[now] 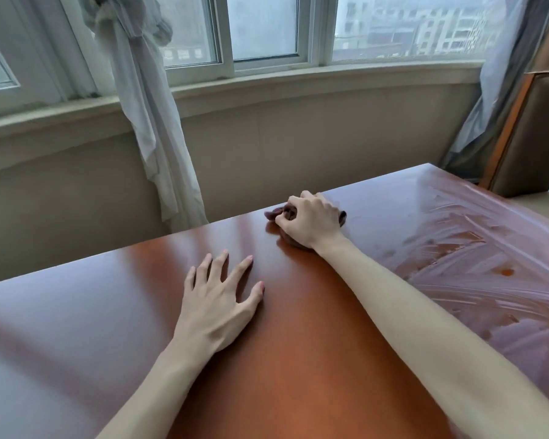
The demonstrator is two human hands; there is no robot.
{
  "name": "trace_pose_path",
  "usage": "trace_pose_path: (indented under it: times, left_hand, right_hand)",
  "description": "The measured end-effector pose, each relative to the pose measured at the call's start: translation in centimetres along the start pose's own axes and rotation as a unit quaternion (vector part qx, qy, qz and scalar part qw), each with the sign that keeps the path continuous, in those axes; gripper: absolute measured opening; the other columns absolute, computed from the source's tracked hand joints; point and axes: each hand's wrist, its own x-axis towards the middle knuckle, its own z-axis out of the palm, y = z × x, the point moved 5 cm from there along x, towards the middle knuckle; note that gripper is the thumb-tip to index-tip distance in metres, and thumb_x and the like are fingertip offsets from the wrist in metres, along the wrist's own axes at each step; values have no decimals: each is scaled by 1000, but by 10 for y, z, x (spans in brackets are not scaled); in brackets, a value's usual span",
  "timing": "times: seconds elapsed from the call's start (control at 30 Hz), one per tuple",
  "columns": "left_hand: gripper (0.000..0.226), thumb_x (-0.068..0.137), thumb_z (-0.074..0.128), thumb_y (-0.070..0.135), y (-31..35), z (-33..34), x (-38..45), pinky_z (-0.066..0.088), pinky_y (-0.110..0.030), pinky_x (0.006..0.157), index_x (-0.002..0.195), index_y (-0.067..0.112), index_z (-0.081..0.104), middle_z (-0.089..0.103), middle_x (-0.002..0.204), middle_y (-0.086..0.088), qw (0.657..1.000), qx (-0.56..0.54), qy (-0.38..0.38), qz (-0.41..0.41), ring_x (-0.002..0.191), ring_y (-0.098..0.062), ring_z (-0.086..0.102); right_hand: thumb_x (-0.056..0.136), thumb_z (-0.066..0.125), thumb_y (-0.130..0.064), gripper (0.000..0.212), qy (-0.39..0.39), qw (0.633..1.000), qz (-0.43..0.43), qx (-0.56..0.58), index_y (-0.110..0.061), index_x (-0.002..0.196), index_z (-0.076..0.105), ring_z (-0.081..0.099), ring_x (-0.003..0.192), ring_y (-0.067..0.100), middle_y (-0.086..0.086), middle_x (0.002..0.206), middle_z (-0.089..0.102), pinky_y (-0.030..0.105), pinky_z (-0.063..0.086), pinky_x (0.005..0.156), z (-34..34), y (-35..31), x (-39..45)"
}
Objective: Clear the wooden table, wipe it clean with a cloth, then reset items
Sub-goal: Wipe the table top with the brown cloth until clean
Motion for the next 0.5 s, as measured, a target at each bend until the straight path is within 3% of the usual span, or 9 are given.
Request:
trace_pose_path:
  times: [0.1, 0.23, 0.5]
  left_hand:
    - [75, 83, 9, 79, -1, 0, 1, -1, -42, 125, 153, 55, 18, 11, 166, 8, 1000, 1, 4, -1, 154, -16, -2]
    - [75, 83, 10, 79, 0, -2, -2, -1, -41, 125, 154, 55, 18, 11, 167, 7, 1000, 0, -6, -4, 154, -17, -1]
    - [62, 96, 29, 70, 6, -7, -5, 5, -46, 124, 154, 49, 27, 17, 167, -2, 1000, -7, -24, 0, 154, -26, 8]
  right_hand:
    - [87, 58, -54, 36, -2, 1000, 24, -8, -26, 103, 72, 57, 108, 32, 1, 106, 63, 36, 31, 76, 18, 8, 51]
    - [87, 59, -53, 35, -1, 999, 38, -6, -25, 102, 72, 56, 107, 34, 3, 105, 62, 39, 38, 81, 17, 11, 48]
    - [82, 59, -52, 27, -1, 998, -41, 39, -27, 85, 69, 58, 88, 23, -7, 89, 62, 37, 50, 78, -58, -16, -150]
